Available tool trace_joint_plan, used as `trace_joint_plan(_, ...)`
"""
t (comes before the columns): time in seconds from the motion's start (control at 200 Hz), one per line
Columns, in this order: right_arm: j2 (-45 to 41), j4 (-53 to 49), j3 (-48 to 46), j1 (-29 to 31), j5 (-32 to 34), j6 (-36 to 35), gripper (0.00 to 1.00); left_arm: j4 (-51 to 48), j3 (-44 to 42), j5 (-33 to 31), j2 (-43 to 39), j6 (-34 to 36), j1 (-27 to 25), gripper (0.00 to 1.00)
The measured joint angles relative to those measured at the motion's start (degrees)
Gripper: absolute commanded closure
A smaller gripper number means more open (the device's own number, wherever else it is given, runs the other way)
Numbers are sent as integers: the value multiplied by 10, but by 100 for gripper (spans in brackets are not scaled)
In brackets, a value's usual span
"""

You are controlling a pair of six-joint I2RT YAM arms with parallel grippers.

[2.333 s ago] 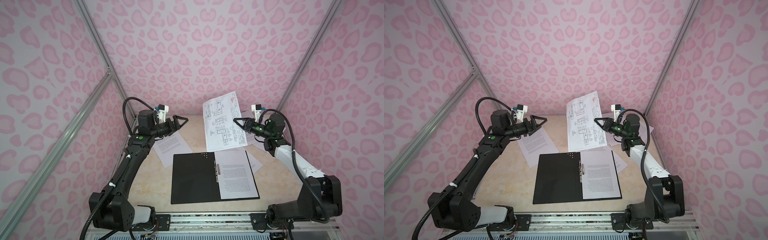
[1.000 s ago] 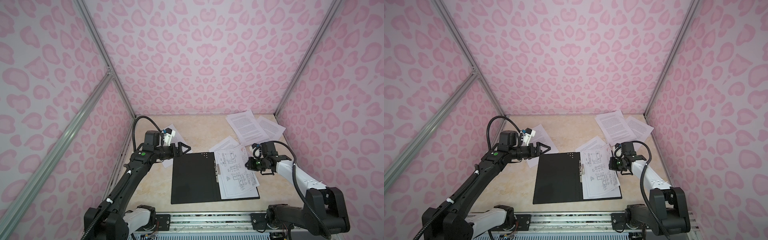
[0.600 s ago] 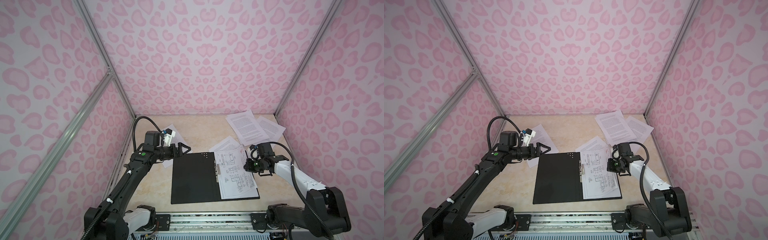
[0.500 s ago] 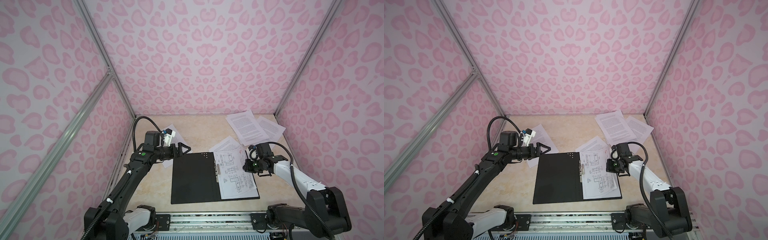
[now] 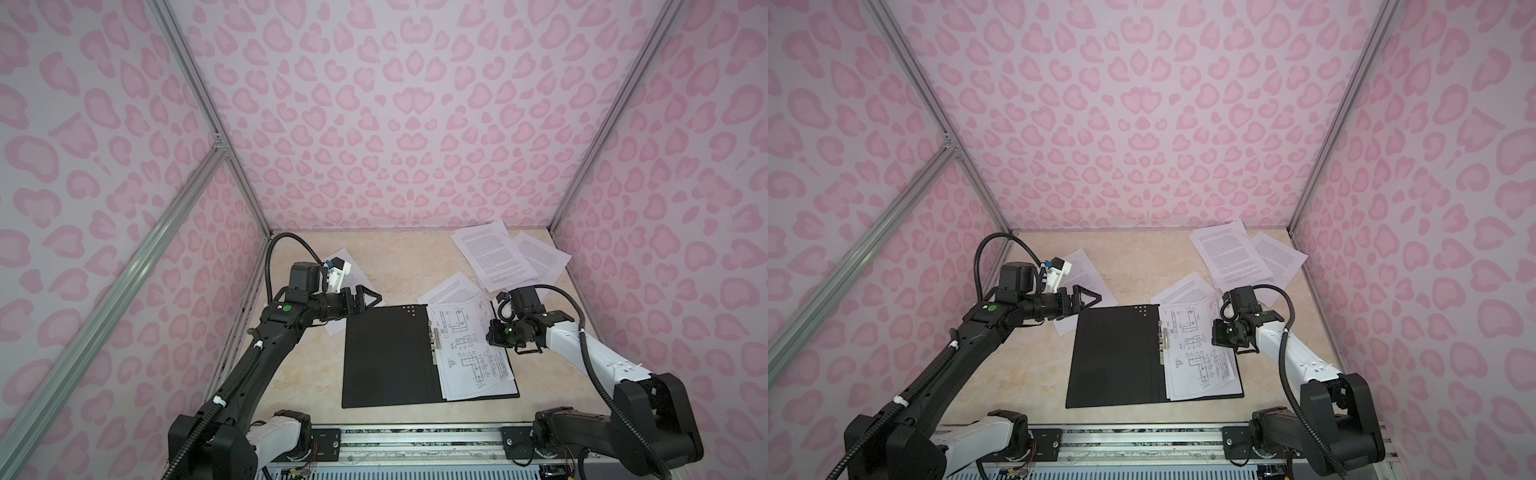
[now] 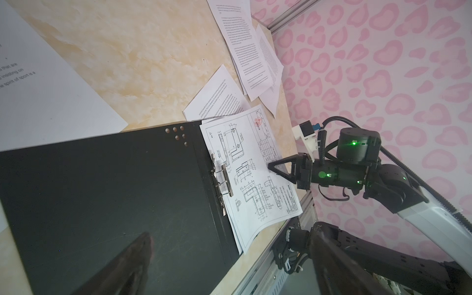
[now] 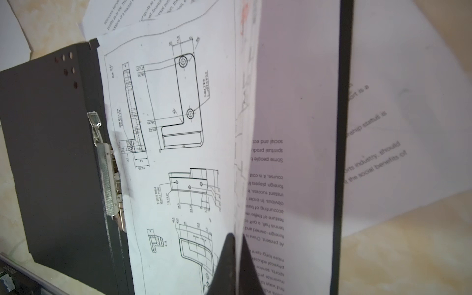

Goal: Put the files into the folder
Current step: 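Press the drawing sheet edge under the metal clip with the right gripper, then release the drawing and move both grippers to a white text sheet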

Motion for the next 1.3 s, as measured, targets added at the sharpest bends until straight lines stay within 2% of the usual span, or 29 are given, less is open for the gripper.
trace_joint_plan(0.115, 1, 0, 0, 3, 2, 0, 100, 0, 0, 0, 0, 0, 0, 2)
trace_joint_plan(0.285, 11, 1, -3, 7, 0, 3, 92, 0, 0, 0, 0, 0, 0, 2)
trace_joint_plan(0.445, 12, 1, -12, 7, -4, 11, 90, 0, 0, 0, 0, 0, 0, 2)
trace_joint_plan(0.56, 12, 1, -14, 7, -5, 15, 82, 0, 0, 0, 0, 0, 0, 2)
trace_joint_plan(0.625, 13, 2, -13, 7, -3, 15, 72, 0, 0, 0, 0, 0, 0, 3)
trace_joint_plan(0.715, 15, 0, -10, 7, 2, 15, 49, 0, -1, 0, 0, 0, 0, 2)
trace_joint_plan(0.76, 15, 0, -7, 7, 5, 16, 32, -1, -1, 0, 0, 0, 0, 3)
trace_joint_plan(0.79, 15, 0, -4, 7, 10, 18, 14, -2, -1, -2, 0, 0, 1, 2)
trace_joint_plan(0.795, 15, 0, -3, 7, 12, 18, 14, -2, -1, -2, 0, 0, 1, 2)
trace_joint_plan(0.81, 14, 0, -2, 7, 14, 19, 3, -3, -1, -2, 0, 0, 1, 3)
trace_joint_plan(0.815, 14, 0, -2, 7, 16, 19, 3, -3, -1, -2, 0, 0, 1, 3)
trace_joint_plan(1.15, -71, 7, 7, -48, 88, 45, 2, -39, 4, -88, -8, 12, 29, 2)
trace_joint_plan(1.225, -94, 42, 14, -58, 104, 62, 2, -45, 6, -115, -8, 15, 45, 3)
trace_joint_plan(1.3, -82, 71, 27, -81, 103, 80, 2, -51, 8, -138, -5, 14, 73, 2)
